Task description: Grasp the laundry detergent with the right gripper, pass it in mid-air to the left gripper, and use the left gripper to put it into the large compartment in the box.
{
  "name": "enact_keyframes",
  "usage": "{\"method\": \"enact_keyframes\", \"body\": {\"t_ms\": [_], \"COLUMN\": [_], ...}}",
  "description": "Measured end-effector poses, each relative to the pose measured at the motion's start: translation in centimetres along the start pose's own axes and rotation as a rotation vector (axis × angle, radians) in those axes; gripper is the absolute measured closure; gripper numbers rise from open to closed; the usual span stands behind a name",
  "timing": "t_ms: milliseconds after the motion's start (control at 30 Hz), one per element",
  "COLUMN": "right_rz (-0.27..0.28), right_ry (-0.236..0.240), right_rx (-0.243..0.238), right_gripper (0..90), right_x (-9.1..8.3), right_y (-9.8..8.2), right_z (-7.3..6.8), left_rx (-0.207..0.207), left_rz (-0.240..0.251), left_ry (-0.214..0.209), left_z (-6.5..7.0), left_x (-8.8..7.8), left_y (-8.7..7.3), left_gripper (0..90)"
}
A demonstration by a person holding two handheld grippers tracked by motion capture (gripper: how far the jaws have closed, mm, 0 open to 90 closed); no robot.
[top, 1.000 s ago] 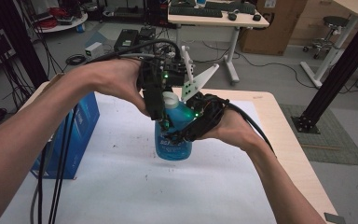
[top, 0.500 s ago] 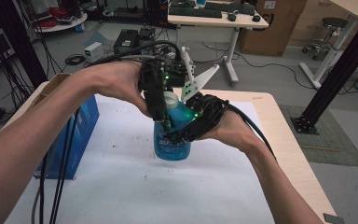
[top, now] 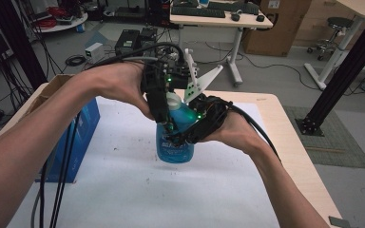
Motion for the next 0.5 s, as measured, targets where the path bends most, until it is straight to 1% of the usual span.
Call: {"method": "enact_keyframes", "body": {"t_ms": [133, 300, 500], "right_rz": [0.000, 0.002, 0.004], "right_ry": [-0.001, 0.001, 0.000], "right_rx": [0.002, -0.003, -0.004], "right_gripper": [44.7, 44.6, 44.6], "right_x": [0.00, 0.05, 0.09], "right_y": [-0.02, 0.02, 0.01], "right_z": [-0.01, -0.05, -0.03], "left_rx": [0.000, 0.006, 0.008], "left_rz": [0.002, 0.002, -0.001], "left_ry": [0.000, -0.007, 0.000], "left_z": [0.05, 0.06, 0.05], "left_x": [0.11, 0.13, 0.21], "left_y": [0.02, 0.04, 0.06], "left_gripper": [31.8, 31.8, 34.0]}}
Point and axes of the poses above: each handheld gripper's, and its own axes: x roughly forward along the jaws, y roughly out of its top, z roughly to its right, the point moved 5 cm from there along x, roughly forward along the jaws, and after that the axes turned 15 degrees about x, right-handed, at the moved point
